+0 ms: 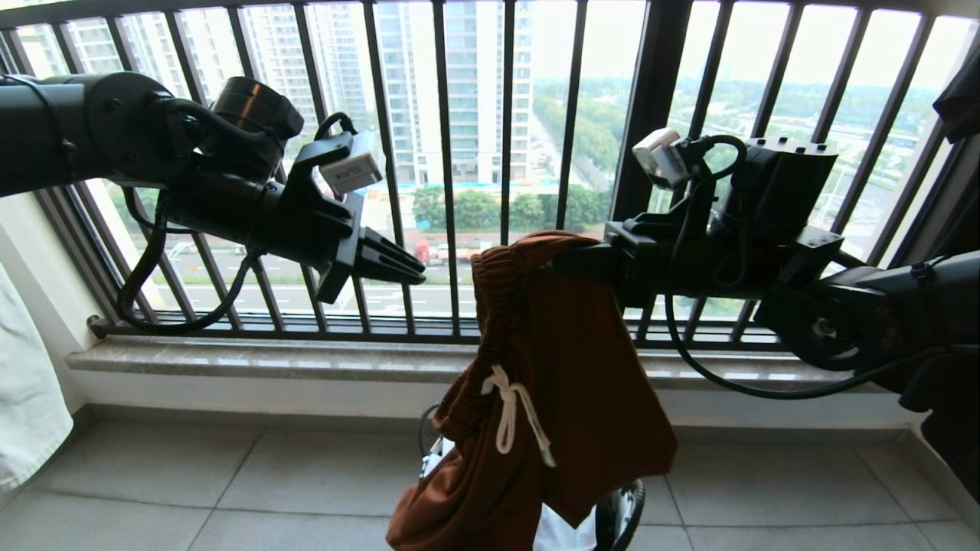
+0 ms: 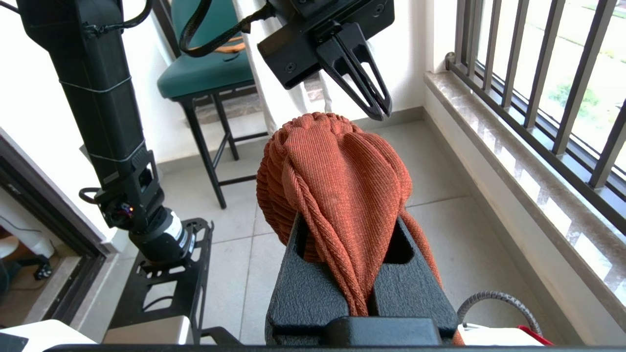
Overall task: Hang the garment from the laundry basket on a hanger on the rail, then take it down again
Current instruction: Hang the clothes on the clothes rack
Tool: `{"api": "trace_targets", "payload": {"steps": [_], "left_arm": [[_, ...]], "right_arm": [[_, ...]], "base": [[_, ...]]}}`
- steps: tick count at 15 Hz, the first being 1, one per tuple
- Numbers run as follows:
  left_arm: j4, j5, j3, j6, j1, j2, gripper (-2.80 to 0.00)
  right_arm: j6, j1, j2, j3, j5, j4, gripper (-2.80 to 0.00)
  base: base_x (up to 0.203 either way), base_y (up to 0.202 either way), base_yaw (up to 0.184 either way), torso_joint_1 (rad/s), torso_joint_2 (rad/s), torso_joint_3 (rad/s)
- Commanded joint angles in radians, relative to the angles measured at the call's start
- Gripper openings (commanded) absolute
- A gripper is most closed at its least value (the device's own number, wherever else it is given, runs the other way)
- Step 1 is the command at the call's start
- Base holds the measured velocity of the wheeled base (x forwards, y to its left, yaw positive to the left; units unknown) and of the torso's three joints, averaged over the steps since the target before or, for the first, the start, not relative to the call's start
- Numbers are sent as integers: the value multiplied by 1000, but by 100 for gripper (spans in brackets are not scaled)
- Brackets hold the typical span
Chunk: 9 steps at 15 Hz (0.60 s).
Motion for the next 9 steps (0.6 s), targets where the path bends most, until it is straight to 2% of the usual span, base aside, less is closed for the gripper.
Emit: {"api": "trace_targets", "payload": {"steps": [1, 4, 6, 9], "left_arm": [[5, -4, -6, -10, -1, -7, -280], [6, 1, -5, -33, -2, -13, -280], [4, 16, -7, -111, -16, -13, -280], [-3, 83, -9, -259, -40, -11, -280]], "right_arm": [[1, 0, 3, -2, 6, -4, -280], [1, 0, 5, 0, 6, -4, -280], [1, 0, 9, -2, 6, -4, -280], [1, 0, 10, -2, 5, -4, -280]], "base": [[0, 0, 0, 0, 0, 0], [0, 0, 0, 0, 0, 0], [0, 0, 0, 0, 0, 0], [0, 0, 0, 0, 0, 0]]}}
